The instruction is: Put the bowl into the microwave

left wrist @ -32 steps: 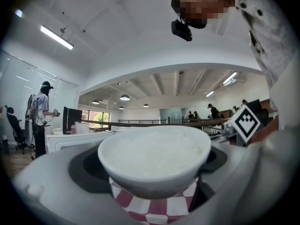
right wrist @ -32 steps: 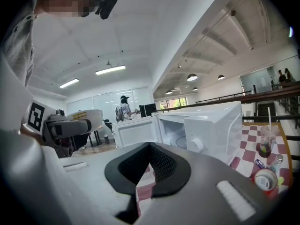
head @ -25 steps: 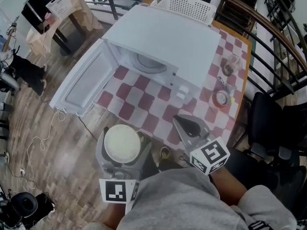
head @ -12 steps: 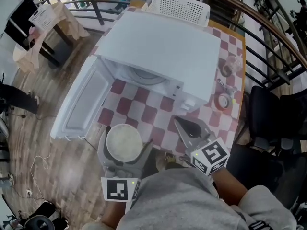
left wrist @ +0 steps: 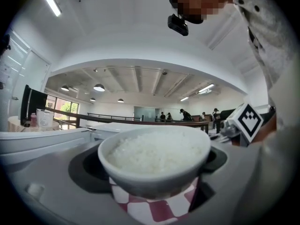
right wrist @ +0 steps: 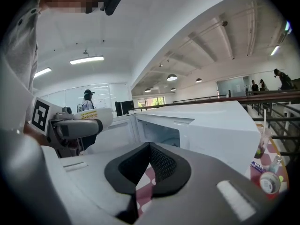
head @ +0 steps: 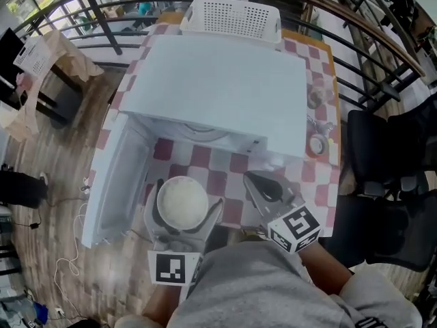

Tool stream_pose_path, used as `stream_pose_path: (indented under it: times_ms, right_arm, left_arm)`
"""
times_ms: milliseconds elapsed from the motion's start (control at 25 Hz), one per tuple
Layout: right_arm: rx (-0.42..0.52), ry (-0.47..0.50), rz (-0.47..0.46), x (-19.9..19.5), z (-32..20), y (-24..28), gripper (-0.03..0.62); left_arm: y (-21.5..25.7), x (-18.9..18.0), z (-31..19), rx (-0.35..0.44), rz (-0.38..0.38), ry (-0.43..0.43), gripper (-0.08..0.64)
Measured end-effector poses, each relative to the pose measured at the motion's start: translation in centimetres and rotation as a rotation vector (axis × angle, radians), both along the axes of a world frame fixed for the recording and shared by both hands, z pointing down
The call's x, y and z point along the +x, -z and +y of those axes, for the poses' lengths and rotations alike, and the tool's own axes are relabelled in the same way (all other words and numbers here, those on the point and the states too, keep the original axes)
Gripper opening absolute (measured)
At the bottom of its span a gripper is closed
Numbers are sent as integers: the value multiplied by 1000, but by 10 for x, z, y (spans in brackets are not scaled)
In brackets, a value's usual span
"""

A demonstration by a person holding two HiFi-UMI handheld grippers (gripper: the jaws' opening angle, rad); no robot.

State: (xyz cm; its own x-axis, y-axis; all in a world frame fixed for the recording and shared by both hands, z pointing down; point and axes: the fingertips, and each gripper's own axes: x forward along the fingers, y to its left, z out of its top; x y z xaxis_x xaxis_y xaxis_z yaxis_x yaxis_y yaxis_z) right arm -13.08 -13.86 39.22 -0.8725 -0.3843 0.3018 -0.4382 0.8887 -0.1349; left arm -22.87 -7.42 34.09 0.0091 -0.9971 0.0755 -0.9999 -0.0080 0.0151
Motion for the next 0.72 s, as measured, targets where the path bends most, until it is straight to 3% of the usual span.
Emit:
stream_pose_path:
  times_ms: [120, 440, 720]
  right_arm:
    - [2, -24, 4, -10, -2, -1, -2]
    - [16, -81, 11, -32, -2, -3, -2]
    - [14, -106, 30, -41, -2, -10, -2]
  left_arm:
    - [-8, -8, -8, -40, 12, -43, 525]
    - [-20, -34, -27, -19, -19, -81, 525]
    - [-40, -43, -50, -52, -5, -130, 525]
